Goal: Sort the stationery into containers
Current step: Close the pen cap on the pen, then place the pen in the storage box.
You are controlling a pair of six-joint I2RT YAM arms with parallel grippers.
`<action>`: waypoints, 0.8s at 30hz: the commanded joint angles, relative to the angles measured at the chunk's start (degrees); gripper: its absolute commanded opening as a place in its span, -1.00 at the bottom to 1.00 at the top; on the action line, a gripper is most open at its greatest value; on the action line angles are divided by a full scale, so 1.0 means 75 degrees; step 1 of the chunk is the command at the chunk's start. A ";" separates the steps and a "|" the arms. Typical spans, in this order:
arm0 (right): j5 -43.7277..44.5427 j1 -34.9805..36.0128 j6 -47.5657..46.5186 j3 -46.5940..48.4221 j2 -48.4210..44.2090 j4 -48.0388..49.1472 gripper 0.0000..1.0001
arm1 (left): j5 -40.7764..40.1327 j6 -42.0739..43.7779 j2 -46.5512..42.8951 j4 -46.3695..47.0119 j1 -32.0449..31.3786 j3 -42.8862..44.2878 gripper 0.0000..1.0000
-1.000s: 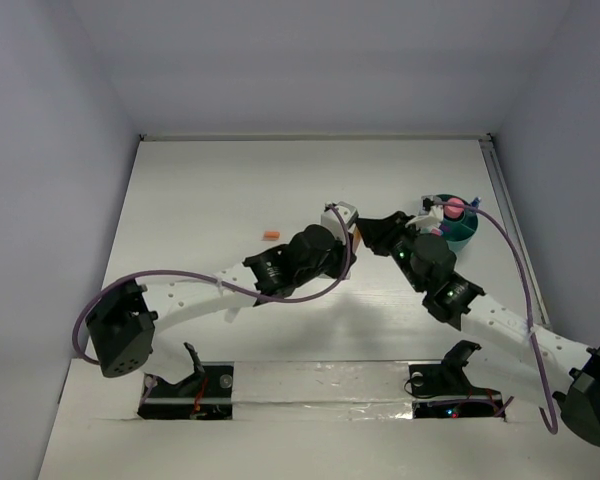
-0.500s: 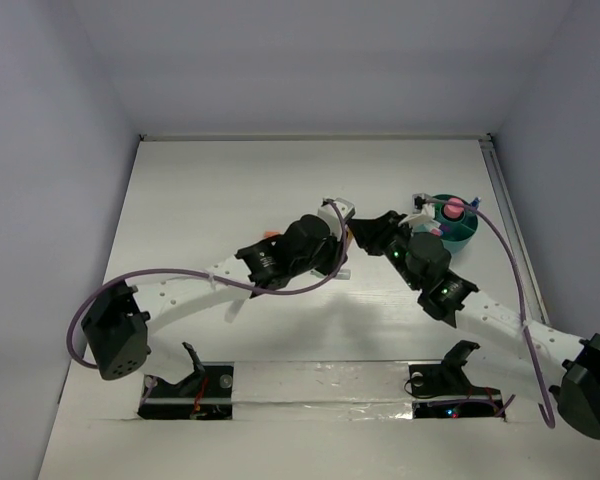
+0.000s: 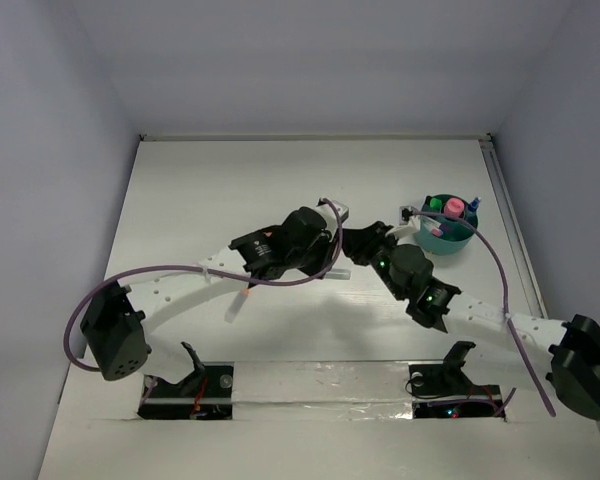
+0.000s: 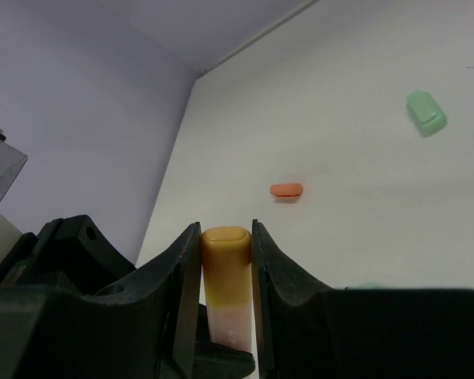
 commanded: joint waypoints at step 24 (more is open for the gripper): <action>0.1709 -0.1761 -0.1033 0.3439 0.0051 -0.3816 -1.00 | -0.0099 -0.1336 -0.3099 0.6031 0.0068 -0.3148 0.71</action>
